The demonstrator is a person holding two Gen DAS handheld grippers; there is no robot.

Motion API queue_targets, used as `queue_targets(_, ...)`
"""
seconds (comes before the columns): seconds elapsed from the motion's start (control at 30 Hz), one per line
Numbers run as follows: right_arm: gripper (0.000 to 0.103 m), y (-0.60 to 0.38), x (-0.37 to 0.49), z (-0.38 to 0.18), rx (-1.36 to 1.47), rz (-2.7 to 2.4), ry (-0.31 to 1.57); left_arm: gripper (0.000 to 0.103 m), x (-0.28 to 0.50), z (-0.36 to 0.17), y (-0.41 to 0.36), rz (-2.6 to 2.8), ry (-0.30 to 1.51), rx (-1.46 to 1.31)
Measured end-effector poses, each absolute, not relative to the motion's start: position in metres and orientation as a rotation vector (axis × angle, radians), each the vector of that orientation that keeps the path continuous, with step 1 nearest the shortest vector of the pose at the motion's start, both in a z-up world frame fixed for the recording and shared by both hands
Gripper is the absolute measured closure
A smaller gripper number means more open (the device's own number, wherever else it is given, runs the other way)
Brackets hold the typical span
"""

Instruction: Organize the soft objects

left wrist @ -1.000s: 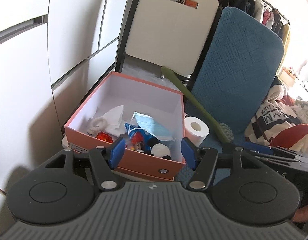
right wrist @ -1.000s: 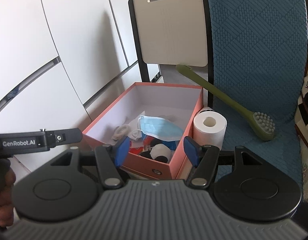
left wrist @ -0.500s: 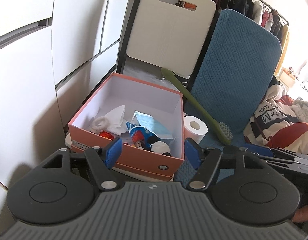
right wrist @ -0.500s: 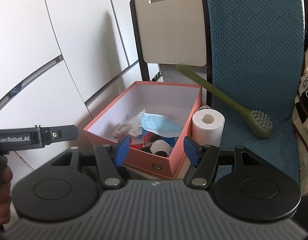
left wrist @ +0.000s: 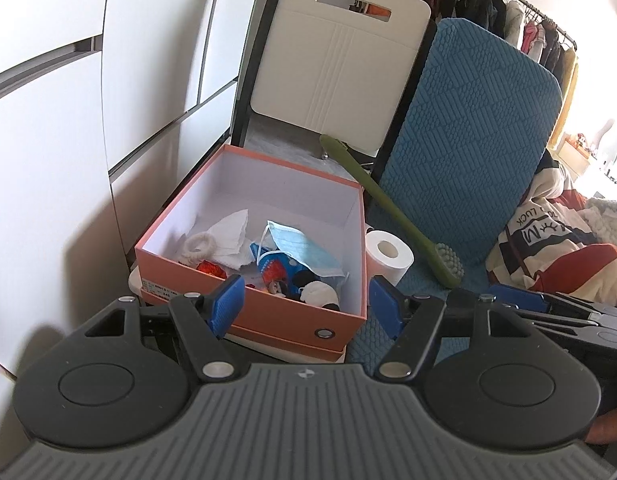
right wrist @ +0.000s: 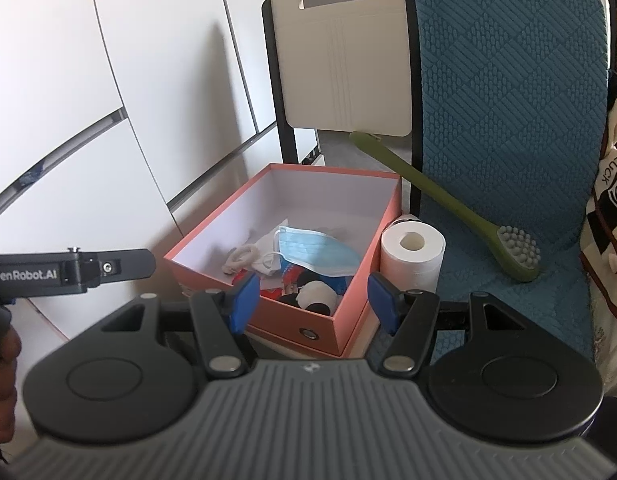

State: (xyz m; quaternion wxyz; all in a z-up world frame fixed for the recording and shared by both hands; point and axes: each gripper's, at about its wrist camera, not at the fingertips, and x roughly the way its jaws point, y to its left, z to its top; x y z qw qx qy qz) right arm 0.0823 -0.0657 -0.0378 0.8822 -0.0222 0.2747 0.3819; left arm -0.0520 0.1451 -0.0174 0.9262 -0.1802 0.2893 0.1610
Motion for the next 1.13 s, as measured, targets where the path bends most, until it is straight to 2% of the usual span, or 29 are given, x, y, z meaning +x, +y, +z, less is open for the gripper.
queue_targets(0.07,0.04,-0.066,0.083,-0.038,-0.046,0.788,0.575,0.015,-0.052,-0.017,0.145,0.331,0.59,-0.362)
queue_targets(0.2,0.04,-0.068,0.087,-0.038,-0.047,0.788,0.582,0.008,-0.054,-0.018,0.144,0.341,0.578,-0.34)
queue_targets(0.27,0.036,-0.069,0.088,-0.037,-0.055,0.793,0.574,0.004,-0.054,-0.019,0.146,0.345,0.581,-0.352)
queue_targets(0.3,0.02,-0.069,0.088,-0.037,-0.062,0.793,0.571,0.003,-0.055,-0.019,0.147,0.35,0.581,-0.355)
queue_targets(0.37,0.0,-0.07,0.087,-0.037,-0.069,0.793,0.558,0.001,-0.054,-0.02,0.148,0.356,0.583,-0.359)
queue_targets(1.13,0.0,-0.072,0.093,-0.039,-0.064,0.79,0.561,0.0,-0.054,-0.023,0.148,0.404,0.63,-0.343)
